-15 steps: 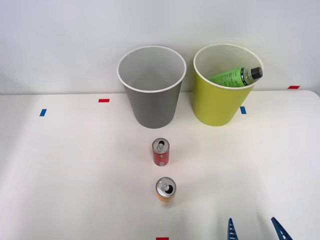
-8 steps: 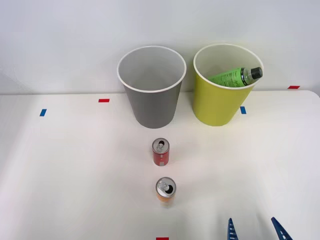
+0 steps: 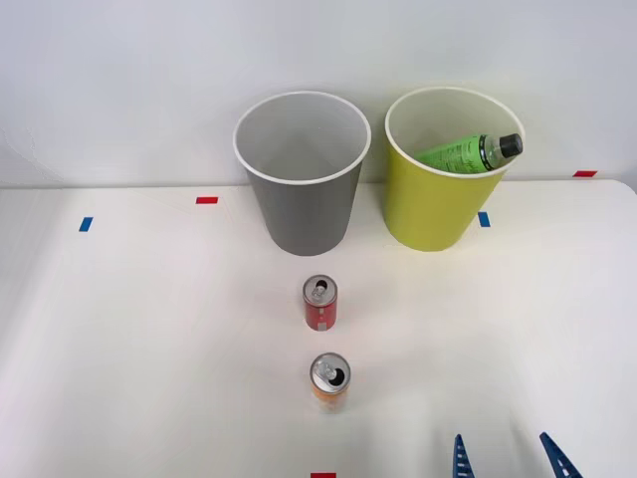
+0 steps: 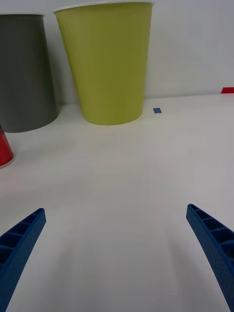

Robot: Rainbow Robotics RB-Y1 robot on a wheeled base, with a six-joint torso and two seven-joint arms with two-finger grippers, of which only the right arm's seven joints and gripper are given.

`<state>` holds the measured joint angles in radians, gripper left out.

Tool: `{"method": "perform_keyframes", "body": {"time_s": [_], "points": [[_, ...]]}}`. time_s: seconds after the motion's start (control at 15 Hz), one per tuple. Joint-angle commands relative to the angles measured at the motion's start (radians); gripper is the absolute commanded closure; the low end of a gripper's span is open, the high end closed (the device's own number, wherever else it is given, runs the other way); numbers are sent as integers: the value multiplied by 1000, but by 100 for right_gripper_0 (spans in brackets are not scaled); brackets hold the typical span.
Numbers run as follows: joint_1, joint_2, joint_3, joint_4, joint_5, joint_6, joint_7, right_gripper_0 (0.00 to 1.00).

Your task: Put cans in the gray bin, plastic bottles in the light green bin

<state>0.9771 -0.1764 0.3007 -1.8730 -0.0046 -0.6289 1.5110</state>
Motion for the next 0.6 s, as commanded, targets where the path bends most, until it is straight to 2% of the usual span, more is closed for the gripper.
{"method": "perform_keyframes", "body": {"time_s": [0.07,0.6], "points": [[0,0,0,0,0,0,0,0],[0,0,0,0,0,0,0,0]]}}
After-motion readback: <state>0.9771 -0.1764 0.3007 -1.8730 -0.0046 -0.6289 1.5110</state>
